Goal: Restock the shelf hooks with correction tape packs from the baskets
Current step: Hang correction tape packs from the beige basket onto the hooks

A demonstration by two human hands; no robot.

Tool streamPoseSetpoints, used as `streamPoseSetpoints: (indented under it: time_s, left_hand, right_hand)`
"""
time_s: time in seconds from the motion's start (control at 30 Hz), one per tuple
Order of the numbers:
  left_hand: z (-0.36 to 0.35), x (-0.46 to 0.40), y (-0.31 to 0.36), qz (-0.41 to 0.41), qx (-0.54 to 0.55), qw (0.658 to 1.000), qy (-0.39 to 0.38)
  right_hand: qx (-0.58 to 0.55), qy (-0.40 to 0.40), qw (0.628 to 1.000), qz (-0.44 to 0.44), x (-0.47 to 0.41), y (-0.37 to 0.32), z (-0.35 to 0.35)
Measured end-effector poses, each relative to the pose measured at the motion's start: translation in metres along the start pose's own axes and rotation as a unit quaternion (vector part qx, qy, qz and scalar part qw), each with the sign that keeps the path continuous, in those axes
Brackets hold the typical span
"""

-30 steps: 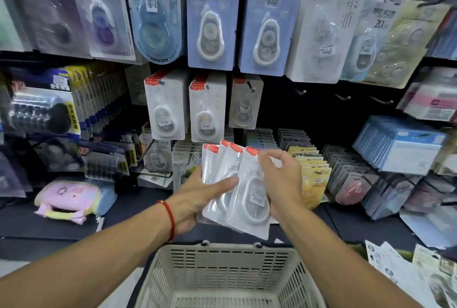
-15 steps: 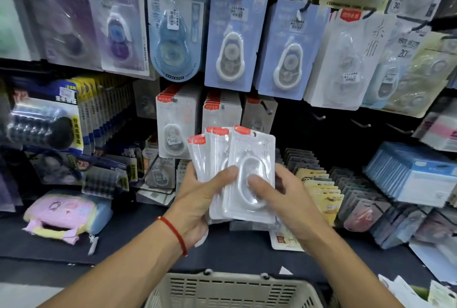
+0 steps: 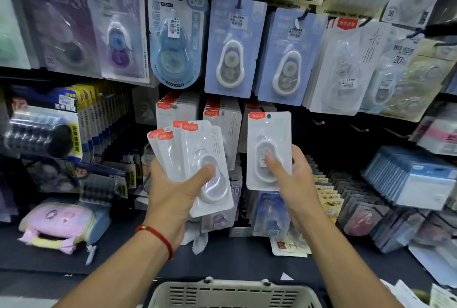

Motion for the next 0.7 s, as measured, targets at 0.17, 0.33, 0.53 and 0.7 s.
streamPoseSetpoints:
  time_s: [0.17,0.33,0.53,0.7]
  left_hand:
    - [-0.001,0.000,-0.001,0.000,0.011,1.000,-0.001]
    - [-0.007,0.002,0.001,-0.006,0.027,1.000,-0.010]
    - [-0.013,0.007,0.001,-0.014,0.012,0.999,-0.025]
    - [-0.013,0.005,-0.007,-0.018,-0.015,0.999,-0.032]
  right_hand:
    - [-0.013,0.050,0.998,-0.023,-0.011,0.017,0.003]
    - [0.013,0.108,0.993,-0.033,-0.012,0.023,0.011]
    - [0.033,0.090,0.972,-0.215,-0.001,0.075,0.009]
    - [0.003,-0.060,0.986,-0.156,0.018,0.054,-0.022]
Point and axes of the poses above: each hand's wrist, its own x-axis away from the middle knuckle, its own z-axis out of the back of the hand, y = z × x, the point moved 8 cm from there along -x, towards the middle knuckle, and after that the axes turned 1 degree about -x, right-handed, at the moved point
